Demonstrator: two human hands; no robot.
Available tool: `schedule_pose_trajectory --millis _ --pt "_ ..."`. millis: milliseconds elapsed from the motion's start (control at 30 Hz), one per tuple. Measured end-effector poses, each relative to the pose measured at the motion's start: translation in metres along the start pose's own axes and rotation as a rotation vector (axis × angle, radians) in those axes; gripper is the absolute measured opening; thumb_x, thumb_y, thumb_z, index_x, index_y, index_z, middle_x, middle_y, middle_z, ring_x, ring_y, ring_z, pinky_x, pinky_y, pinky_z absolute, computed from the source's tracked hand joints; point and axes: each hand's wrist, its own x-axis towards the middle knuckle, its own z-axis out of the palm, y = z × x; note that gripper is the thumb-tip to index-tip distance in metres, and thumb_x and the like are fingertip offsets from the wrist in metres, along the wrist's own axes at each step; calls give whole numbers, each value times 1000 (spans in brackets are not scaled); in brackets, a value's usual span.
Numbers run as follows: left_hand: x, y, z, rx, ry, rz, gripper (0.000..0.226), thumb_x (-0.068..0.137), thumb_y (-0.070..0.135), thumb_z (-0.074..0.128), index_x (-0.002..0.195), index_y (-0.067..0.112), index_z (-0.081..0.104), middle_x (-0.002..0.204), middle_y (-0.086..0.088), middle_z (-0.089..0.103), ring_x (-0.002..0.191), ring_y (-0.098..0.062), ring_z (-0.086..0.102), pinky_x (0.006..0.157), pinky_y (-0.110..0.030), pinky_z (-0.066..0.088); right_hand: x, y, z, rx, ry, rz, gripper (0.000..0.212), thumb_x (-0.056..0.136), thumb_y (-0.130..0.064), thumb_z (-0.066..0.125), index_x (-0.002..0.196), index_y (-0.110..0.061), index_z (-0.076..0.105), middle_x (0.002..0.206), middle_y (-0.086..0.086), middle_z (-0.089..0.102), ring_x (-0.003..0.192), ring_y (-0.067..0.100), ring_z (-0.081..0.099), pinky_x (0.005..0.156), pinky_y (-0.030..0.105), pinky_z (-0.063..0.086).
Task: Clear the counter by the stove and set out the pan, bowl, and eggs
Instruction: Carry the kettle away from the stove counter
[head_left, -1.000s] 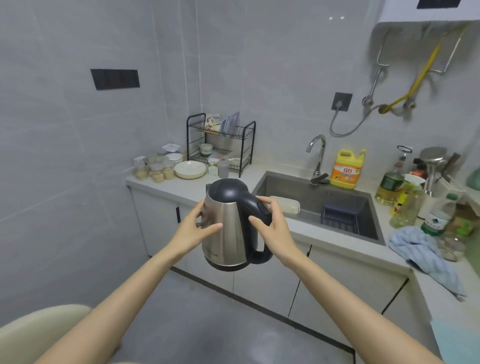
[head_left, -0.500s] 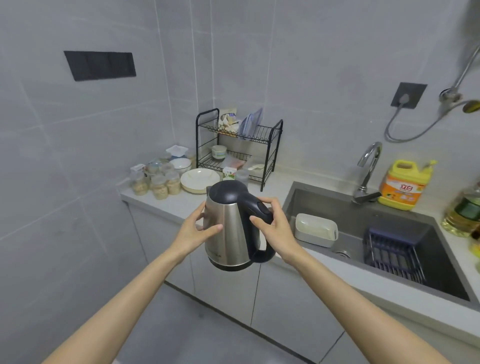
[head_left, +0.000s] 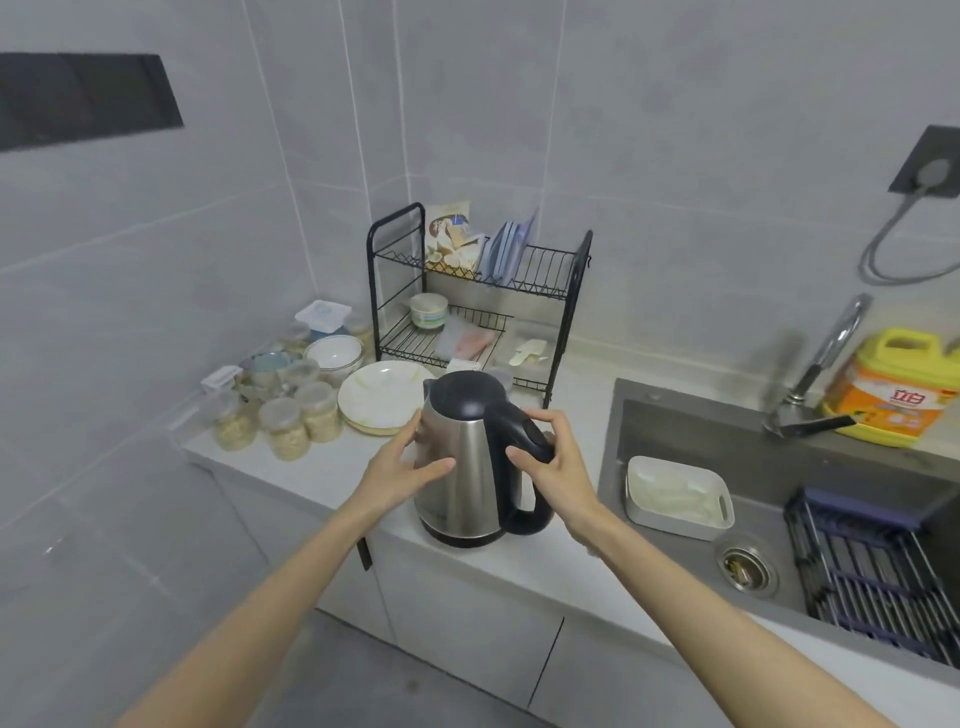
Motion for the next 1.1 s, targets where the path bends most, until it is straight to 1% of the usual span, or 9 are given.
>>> schedule_pose_trajectory --millis 167,300,367,433,567,700,933,1000,1100 --pt "62 -14 -2 8 -6 -11 88 75 33 77 147 34 27 138 10 43 131 -14 43 111 -40 36 61 27 5 -2 30 46 39 84 -5 67 107 -31 50 101 11 66 94 21 63 80 21 50" --pt "99 -22 3 6 13 -15 78 80 21 74 145 30 32 138 9 46 128 -11 41 96 -23 44 101 41 5 -50 -9 90 39 84 -2 65 100 -33 48 91 16 60 74 25 58 60 20 50" --pt "115 -25 3 -4 36 -23 75 79 18 75 142 31 37 133 8 50 126 -11 44 84 -12 44 121 47 4 -62 -20 104 40 82 -1 66 98 -33 49 94 20 62 79 36 60 70 34 55" --pt "124 -27 3 -38 71 -33 75 77 17 77 141 31 40 125 9 53 122 -12 48 79 -9 43 133 52 2 -64 -29 113 41 81 -1 66 98 -34 49 95 19 64 87 34 63 79 41 54" --pt "137 -27 6 -88 105 -63 79 75 11 78 142 27 39 118 17 52 120 -16 54 84 -14 44 149 61 -1 -54 -81 129 42 82 0 65 99 -32 46 93 9 63 87 21 63 71 21 51" --pt "142 -28 7 -83 130 -62 79 75 12 78 141 26 38 116 22 49 121 -15 52 77 -7 44 156 64 -1 -93 -128 104 40 88 -1 60 102 -33 41 100 -1 61 92 9 60 76 11 48" --pt "129 -35 13 -75 93 -137 62 88 15 65 141 20 34 130 5 45 124 -18 47 91 -23 44 136 74 -3 -311 -55 -88 45 92 -3 52 132 -22 44 120 -6 52 114 14 49 96 19 39" --pt "122 -38 15 -40 67 -156 59 91 17 61 142 18 31 135 5 44 129 -19 43 103 -36 41 124 74 -5 -322 45 -72 44 92 -4 54 130 -24 48 119 -7 48 113 15 49 97 26 42" --pt "106 -39 18 2 12 -167 62 93 18 56 147 18 25 144 3 40 131 -18 41 108 -44 38 98 72 -12 -331 151 -10 35 92 -10 56 123 -25 52 120 -4 48 105 14 53 90 28 48"
